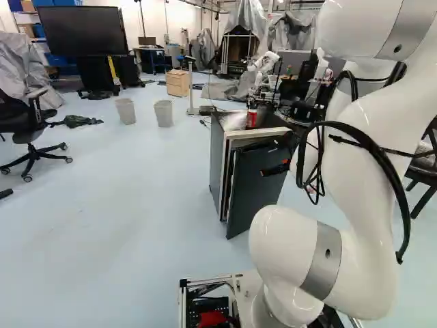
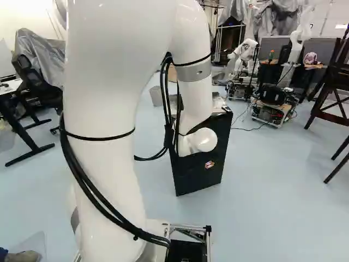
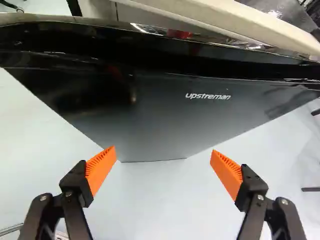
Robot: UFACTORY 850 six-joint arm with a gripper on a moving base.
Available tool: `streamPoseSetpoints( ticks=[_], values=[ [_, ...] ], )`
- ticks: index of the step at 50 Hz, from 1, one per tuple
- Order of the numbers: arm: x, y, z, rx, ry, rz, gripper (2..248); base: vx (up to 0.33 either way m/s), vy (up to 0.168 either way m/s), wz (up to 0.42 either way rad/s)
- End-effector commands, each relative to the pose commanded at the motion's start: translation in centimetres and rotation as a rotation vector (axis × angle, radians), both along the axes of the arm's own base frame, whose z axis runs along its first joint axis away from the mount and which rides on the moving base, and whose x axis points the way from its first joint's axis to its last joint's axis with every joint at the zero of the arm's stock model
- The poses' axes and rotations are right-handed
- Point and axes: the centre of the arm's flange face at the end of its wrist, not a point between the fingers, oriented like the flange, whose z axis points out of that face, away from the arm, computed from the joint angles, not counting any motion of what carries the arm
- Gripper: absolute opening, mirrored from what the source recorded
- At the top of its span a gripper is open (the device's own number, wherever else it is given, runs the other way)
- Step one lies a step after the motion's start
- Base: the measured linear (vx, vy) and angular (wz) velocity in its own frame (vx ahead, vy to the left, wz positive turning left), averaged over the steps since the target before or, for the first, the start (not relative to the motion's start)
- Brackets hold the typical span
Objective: Grab a drink from the fridge
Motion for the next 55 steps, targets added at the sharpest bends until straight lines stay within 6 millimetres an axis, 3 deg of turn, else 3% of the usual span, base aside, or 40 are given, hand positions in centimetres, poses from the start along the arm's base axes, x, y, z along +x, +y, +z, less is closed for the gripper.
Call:
streamPoseSetpoints(
  ticks=[55],
  values=[
    [4.3, 1.4, -0.2, -0.013, -0.018, 0.084, 247, 0.000, 0.000, 0.000]
  ],
)
